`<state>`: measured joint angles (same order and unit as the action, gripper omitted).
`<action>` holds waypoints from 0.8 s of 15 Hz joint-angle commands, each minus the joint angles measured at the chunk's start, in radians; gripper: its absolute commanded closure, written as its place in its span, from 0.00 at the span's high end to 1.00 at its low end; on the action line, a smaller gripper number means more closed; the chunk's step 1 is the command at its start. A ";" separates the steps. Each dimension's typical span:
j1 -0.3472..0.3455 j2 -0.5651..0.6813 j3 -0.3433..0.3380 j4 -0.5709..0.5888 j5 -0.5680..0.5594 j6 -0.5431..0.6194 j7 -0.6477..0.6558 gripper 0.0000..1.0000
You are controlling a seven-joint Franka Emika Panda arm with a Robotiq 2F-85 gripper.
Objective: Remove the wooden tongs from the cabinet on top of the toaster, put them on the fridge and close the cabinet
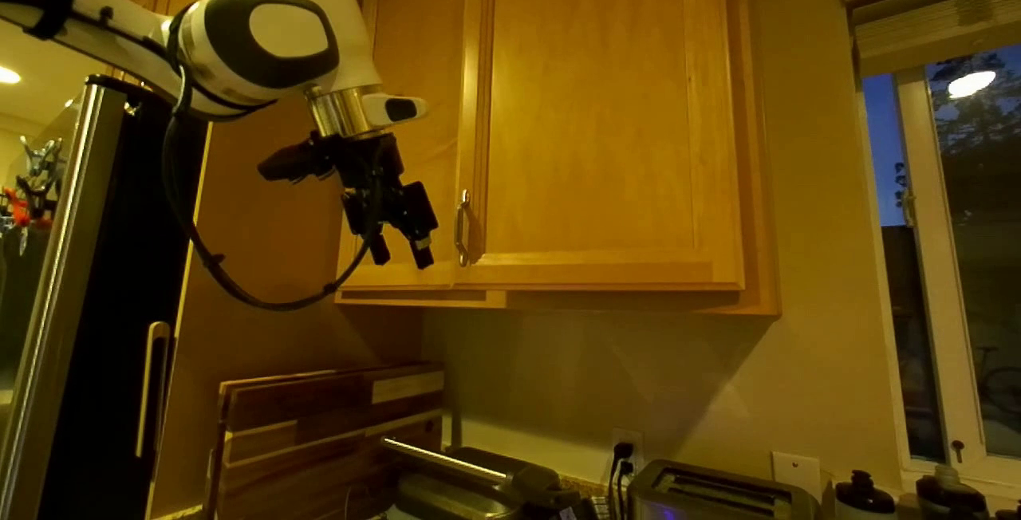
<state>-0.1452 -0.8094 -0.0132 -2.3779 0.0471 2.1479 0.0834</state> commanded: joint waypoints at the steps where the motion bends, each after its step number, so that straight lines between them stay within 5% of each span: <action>1: 0.015 0.025 0.032 -0.002 -0.006 0.168 0.054 1.00; 4: 0.015 0.046 0.046 -0.011 -0.009 0.308 0.064 1.00; 5: 0.014 0.208 0.024 0.078 -0.007 0.398 0.041 1.00; 12: 0.024 0.434 0.000 0.242 -0.003 0.513 0.032 1.00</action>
<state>-0.1412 -0.4640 0.0109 -2.2215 0.0446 2.6422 0.1182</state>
